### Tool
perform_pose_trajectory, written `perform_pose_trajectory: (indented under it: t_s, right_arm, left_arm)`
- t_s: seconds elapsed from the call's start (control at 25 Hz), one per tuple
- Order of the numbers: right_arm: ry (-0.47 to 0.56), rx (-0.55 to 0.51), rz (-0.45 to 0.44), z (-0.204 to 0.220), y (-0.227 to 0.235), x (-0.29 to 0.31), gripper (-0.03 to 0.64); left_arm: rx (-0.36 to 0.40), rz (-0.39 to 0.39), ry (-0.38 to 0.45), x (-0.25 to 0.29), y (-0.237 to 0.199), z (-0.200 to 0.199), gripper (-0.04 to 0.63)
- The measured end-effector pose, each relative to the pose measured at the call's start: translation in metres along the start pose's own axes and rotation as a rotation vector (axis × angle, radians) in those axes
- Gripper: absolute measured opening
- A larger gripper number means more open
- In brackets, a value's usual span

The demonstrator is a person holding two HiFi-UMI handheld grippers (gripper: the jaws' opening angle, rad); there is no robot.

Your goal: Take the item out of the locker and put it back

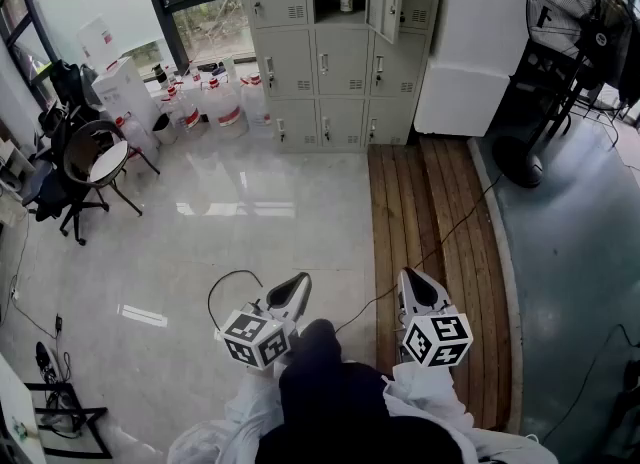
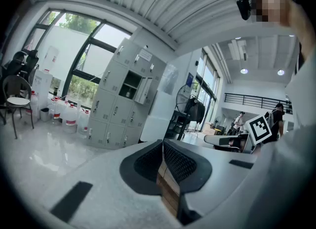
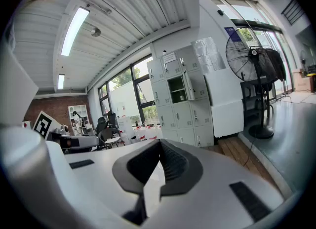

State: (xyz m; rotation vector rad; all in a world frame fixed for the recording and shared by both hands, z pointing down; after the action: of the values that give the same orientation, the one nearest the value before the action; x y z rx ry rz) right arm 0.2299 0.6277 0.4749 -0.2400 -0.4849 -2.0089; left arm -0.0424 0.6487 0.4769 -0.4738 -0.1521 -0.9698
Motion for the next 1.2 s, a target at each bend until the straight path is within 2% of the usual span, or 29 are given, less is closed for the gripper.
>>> perform_pose_trajectory:
  t_s: [0.16,0.44,0.68,0.76,1.0,1.2]
  right_arm:
    - [-0.005,-0.004,-0.024,0.003,-0.004,-0.007,-0.002]
    - [0.047,-0.034,-0.020,-0.008,0.001,-0.021,-0.002]
    - [0.120,-0.067,0.030,-0.017,0.002,-0.037,0.000]
    - [0.123,-0.072,0.025,-0.016,0.001,-0.037,0.038]
    - [0.088,-0.054,0.007,-0.013,0.005,-0.027,0.231]
    - [0.063,-0.043,-0.008,-0.016,0.011,-0.010,0.273]
  left_arm:
    - [0.007,-0.012,0.002,-0.005,0.006,0.003,0.014]
    - [0.042,-0.024,-0.013,-0.007,0.015,-0.001,0.015]
    - [0.093,-0.023,-0.002,-0.010,0.020,-0.009,0.014]
    - [0.098,-0.018,0.002,-0.010,0.021,-0.009,0.014]
    - [0.089,-0.005,-0.015,-0.001,0.021,-0.005,0.015]
    - [0.070,-0.009,-0.025,0.012,0.011,-0.007,0.015]
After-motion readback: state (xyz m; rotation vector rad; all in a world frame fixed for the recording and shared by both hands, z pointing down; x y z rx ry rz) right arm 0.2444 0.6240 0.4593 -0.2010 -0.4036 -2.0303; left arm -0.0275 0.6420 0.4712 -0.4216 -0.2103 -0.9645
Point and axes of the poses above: the fingertips, and each gripper's own axes: x forward along the fingers, y to its right, z out of its underside, the point moved 8 cm from there along -x, backward along the fingers, and after that the axes turned 8 degrees about -y, right-handed, at the moved point
